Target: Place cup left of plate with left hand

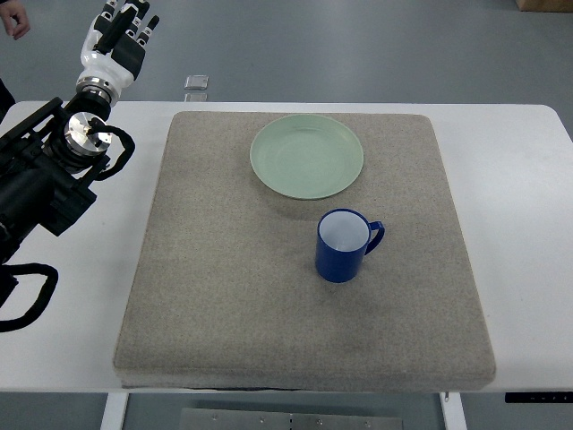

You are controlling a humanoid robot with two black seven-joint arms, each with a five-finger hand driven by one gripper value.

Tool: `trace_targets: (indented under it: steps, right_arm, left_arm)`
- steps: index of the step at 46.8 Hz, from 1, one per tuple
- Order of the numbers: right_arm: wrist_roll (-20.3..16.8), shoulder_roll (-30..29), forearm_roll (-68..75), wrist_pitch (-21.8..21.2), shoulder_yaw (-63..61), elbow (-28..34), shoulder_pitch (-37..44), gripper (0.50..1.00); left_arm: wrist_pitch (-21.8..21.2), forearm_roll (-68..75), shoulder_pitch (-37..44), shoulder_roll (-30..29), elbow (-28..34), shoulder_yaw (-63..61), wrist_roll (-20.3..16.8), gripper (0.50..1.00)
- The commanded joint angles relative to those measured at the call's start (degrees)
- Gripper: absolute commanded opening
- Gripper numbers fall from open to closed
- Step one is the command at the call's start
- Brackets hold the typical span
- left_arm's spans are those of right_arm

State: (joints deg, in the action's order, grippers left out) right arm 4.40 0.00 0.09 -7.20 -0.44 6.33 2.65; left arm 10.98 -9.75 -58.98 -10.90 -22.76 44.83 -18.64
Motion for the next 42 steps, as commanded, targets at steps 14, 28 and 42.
trace_targets:
  steps: [14,28,42]
  right_arm:
    - [0.0,0.0,0.0,0.0,0.0,0.0,0.1,0.934]
    - [0.0,0.0,0.0,0.0,0.0,-0.1,0.0,0.934]
    - [0.0,0.0,0.0,0.0,0.0,-0.1,0.0,0.934]
  left_arm:
    - [0.0,0.0,-0.1,-0.1,0.0,0.0,-1.0,0.996]
    - [-0.7,0.2,-0.5,-0.2,0.0,-0.1,-1.0,0.996]
    - [-0.9,0.6,-2.0,-0.7,0.3,-0.7,-1.0,0.999]
